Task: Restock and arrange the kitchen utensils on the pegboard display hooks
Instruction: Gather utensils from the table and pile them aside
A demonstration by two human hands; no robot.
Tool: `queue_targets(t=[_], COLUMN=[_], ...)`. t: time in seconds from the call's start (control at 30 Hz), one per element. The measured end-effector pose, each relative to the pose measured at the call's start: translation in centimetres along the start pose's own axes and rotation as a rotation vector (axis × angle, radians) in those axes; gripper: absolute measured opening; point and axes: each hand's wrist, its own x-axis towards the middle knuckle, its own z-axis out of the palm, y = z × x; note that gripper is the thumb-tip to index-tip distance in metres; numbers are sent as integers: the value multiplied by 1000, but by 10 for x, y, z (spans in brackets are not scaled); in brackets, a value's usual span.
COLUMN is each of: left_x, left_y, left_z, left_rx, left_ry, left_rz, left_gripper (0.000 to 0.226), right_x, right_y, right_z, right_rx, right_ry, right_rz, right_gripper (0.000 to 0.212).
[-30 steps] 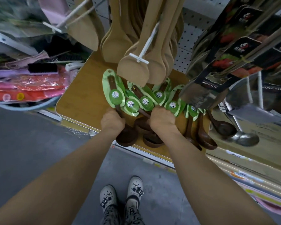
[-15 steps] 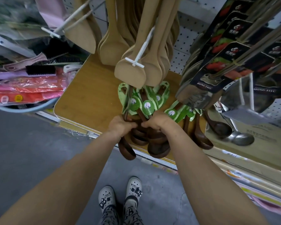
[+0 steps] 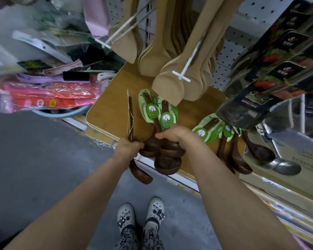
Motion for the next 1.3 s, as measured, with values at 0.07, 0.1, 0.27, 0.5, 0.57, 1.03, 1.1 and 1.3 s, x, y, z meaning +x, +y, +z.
queue_targets(t=[0.07,0.1,0.27,0.5,0.57,1.03,1.1,1.3], left_x=[2,3,22,29,30,16,15,5], left_y=[-3,-3,-6,5,8,13,11,4], left_z=[-8,-10,-15,-7,-3,-33,-40,-59], left_rx=[9,8,-103,-323,-343,-545,-562,-586], left_ry=[-11,-21,-65,-274,-277,-312,-277,-144], left_rz=[-32,-52,-75,-120,-121,-83,-62,-36], left_gripper=[10,8,19,26,24,32,33,36], right_x=[2,4,13,18,20,6,4,-15], right_y=[-7,-9,-10,-5,-5,-49,-57,-68], right_z=[8,12,23,11,6,10,16,26], right_rx=[-3,-9,-2,37,-2,-175,-171,-207], right_ry=[-23,-32,-57,-57,-21,-24,-21,-28], right_rz=[-15,-27,-111,-179,-187,-290,-324,-373], right_gripper=[52,50,52,52,53,50,45,41])
